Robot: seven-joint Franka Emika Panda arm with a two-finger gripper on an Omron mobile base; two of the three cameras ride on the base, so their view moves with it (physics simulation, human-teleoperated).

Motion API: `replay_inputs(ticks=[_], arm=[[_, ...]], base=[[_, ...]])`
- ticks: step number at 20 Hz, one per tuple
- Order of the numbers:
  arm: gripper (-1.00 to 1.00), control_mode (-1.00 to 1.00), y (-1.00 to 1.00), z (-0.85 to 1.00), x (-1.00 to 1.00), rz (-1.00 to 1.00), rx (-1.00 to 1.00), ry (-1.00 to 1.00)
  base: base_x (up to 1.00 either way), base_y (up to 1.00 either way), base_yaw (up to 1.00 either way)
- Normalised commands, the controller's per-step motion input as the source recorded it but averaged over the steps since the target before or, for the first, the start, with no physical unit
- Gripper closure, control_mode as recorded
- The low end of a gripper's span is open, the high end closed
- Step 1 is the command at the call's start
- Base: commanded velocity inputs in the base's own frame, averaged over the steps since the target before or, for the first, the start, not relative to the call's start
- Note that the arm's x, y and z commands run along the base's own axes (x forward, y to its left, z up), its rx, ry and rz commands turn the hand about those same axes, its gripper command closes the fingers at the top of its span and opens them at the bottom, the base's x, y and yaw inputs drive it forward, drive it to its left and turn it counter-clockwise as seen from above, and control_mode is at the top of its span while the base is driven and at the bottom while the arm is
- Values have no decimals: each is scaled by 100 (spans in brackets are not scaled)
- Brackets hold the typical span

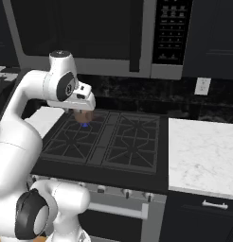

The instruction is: Turn off the rear left burner of the stove.

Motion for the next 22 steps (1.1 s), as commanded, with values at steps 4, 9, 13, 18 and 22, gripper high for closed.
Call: replay_inputs(ticks=[4,9,13,18,22], arm=[[-100,-100,19,0,-33,0,-4,-4],[-100,-100,39,-19,-41,4,-10,1],[-100,-100,26,-21,-28,3,-5,3],[-100,-100,1,-1,-3,0,0,0],[-100,-100,0,0,0,0,0,0]], base=[[0,0,0],[0,0,0],[0,0,0],[0,0,0],[0,0,0]])
